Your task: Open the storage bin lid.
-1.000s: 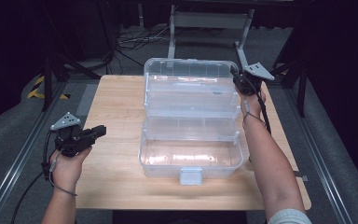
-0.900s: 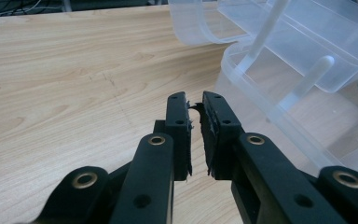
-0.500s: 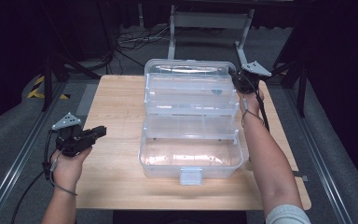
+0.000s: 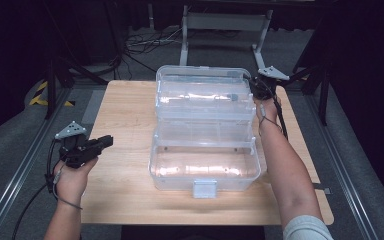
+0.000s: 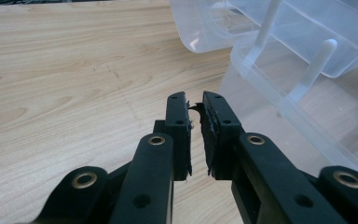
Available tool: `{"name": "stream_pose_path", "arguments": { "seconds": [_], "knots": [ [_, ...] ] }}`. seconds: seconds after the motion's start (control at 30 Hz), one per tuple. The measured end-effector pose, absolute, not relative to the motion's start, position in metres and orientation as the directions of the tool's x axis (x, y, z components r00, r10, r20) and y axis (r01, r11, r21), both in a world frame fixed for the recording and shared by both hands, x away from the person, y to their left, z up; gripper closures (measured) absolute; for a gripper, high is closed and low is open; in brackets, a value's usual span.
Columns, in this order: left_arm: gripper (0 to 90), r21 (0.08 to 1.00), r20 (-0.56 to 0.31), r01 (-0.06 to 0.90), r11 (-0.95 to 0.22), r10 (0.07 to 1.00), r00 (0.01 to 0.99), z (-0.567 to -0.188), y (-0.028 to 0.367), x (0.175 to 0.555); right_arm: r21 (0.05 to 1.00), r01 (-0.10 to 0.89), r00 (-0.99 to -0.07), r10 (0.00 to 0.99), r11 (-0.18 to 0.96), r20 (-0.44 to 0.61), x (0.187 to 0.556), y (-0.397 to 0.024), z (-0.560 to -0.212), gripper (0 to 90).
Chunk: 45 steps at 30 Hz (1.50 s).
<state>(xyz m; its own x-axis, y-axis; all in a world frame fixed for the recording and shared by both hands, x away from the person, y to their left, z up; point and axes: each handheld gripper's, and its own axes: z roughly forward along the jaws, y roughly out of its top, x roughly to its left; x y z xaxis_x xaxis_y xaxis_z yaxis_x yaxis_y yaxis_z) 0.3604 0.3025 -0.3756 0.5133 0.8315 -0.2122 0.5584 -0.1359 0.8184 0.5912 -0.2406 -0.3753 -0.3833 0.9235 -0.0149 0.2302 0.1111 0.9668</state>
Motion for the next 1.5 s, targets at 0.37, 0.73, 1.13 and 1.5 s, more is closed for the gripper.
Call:
{"name": "stream_pose_path", "arguments": {
  "seconds": [0.37,0.73,1.13,1.5],
  "knots": [
    [81.1,0.813,-0.217,0.566,-0.137,0.831,0.513,-0.378,0.302,0.362,0.963,0.250,-0.412,0.911,0.099,0.014,0.599,-0.245,-0.384,81.2],
    [81.1,0.812,-0.217,0.567,-0.137,0.832,0.511,-0.378,0.303,0.362,0.953,0.293,-0.428,0.902,0.080,0.056,0.606,-0.248,-0.395,81.1],
    [81.1,0.811,-0.219,0.569,-0.137,0.831,0.512,-0.378,0.303,0.362,0.940,0.335,-0.428,0.900,0.069,0.087,0.611,-0.249,-0.403,81.0],
    [80.9,0.813,-0.225,0.569,-0.127,0.832,0.507,-0.379,0.305,0.362,0.913,0.403,-0.426,0.897,0.069,0.120,0.619,-0.249,-0.408,81.0]
  ]
}}
